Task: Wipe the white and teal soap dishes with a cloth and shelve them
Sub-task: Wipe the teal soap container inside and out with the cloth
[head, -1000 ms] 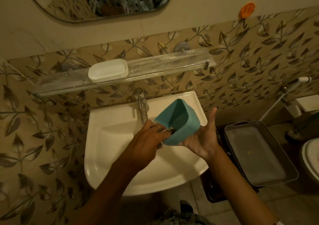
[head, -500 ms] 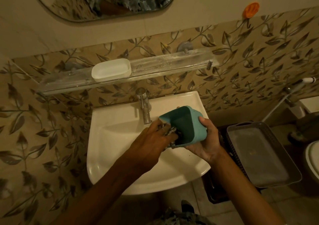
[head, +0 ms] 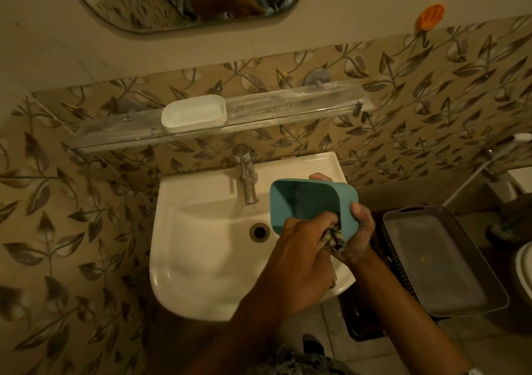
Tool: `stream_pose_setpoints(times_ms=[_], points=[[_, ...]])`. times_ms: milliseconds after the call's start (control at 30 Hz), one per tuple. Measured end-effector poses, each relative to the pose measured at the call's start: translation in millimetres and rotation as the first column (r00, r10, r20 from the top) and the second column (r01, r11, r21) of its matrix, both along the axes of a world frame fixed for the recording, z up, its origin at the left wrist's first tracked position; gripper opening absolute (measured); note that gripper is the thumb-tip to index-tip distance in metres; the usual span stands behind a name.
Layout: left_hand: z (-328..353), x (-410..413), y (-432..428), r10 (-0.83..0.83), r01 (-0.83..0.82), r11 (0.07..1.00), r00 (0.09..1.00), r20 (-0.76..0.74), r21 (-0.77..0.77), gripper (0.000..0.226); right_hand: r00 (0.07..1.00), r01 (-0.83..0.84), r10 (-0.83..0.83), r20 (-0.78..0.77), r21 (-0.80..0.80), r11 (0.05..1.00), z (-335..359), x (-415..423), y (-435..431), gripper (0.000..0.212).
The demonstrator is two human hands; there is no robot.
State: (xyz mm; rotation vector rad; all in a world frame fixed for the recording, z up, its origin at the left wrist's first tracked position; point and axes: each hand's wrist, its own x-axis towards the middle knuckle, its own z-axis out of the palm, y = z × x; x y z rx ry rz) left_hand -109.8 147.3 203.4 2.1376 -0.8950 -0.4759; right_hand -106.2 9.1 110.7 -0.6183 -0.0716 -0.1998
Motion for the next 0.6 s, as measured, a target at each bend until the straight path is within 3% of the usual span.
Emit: stream_pose_setpoints(times_ms=[133, 300, 367, 467, 600], points=[[-6.6, 5.9, 4.2, -0.070, 0.070, 0.997, 0.998, 0.002, 0.037, 0.048, 0.999, -0.030, 0.031, 0.022, -0.035, 0.999, 1.8, -0.7, -10.1, 0.078], [-21.1, 28.2, 6.8, -0.128, -0.021, 0.942, 0.899, 0.419, 0.334, 0.056, 0.994, -0.092, 0.095, 0.060, -0.046, 0.995, 3.2, -2.6, -17.2, 0.078], [-21.0, 28.0, 2.1, -0.172, -0.031, 0.923, 0.859, 0.482, 0.383, 0.056, 0.994, -0.083, 0.088, 0.066, -0.072, 0.994, 5.4, -1.9, -18.4, 0.077], [-18.8, 19.3, -0.6, -0.068, -0.059, 0.950, 0.919, 0.389, 0.306, 0.054, 0.995, -0.073, 0.079, 0.061, -0.099, 0.992, 7.1, -0.5, -19.7, 0.078], [-2.2, 8.0, -4.8, 0.072, -0.076, 0.996, 0.995, 0.069, 0.050, 0.042, 0.995, -0.083, 0.089, 0.053, -0.118, 0.990, 7.2, 0.6, -14.8, 0.074]])
